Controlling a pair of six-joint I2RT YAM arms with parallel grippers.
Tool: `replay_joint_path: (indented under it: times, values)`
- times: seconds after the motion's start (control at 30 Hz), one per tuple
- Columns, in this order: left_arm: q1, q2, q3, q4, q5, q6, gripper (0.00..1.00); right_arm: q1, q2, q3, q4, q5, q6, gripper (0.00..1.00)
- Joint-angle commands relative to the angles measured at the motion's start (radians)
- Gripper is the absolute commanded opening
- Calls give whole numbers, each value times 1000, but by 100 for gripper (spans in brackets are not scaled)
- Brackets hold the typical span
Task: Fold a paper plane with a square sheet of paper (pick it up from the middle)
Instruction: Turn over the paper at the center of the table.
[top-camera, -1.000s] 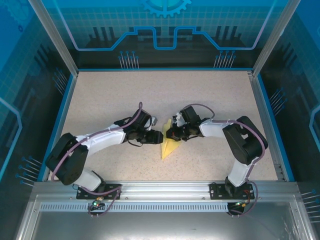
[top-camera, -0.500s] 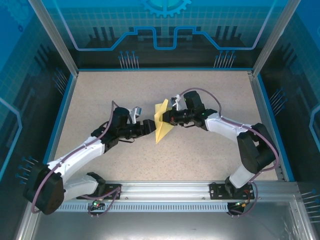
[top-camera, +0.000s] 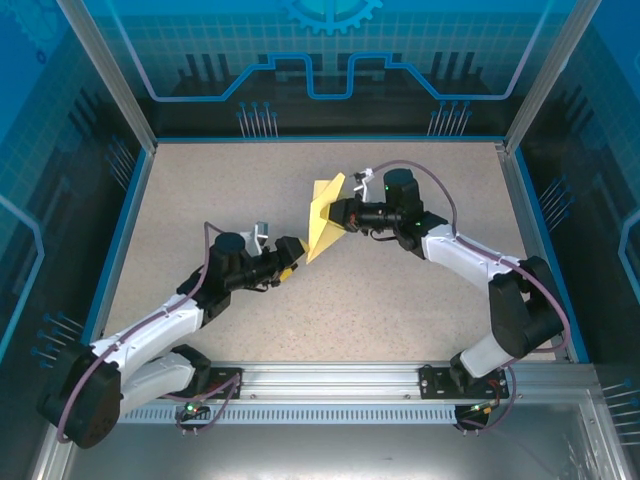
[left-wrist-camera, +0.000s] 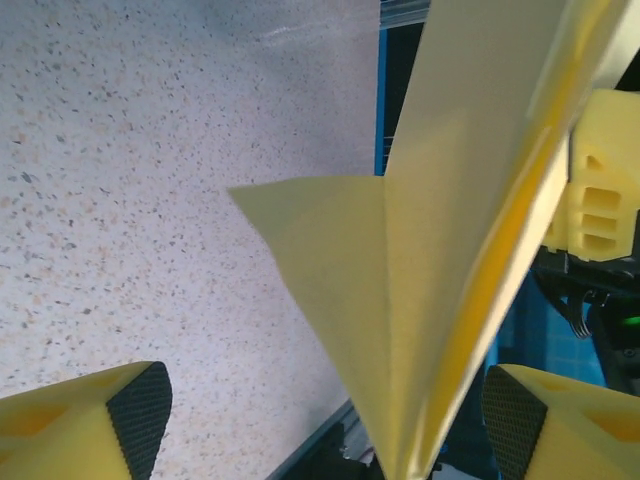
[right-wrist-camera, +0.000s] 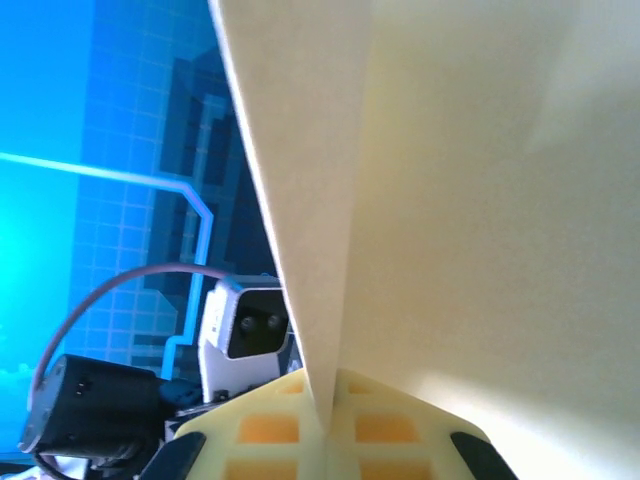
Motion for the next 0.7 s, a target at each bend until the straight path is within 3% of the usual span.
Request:
replay_joint_path:
  times: [0.0, 0.3, 0.5, 0.67]
  values:
    - [-13, -7, -8, 169, -2, -126, 86, -14, -34, -2, 84, -10, 50, 1]
    - [-15, 52, 40, 256, 14, -158, 83, -14, -34, -16, 122, -21, 87, 0]
    - [-13, 88, 64, 300, 34, -155, 67, -14, -46, -35, 127, -23, 96, 0]
    - [-12, 104, 85, 302, 56, -137, 59, -14, -54, -47, 134, -27, 101, 0]
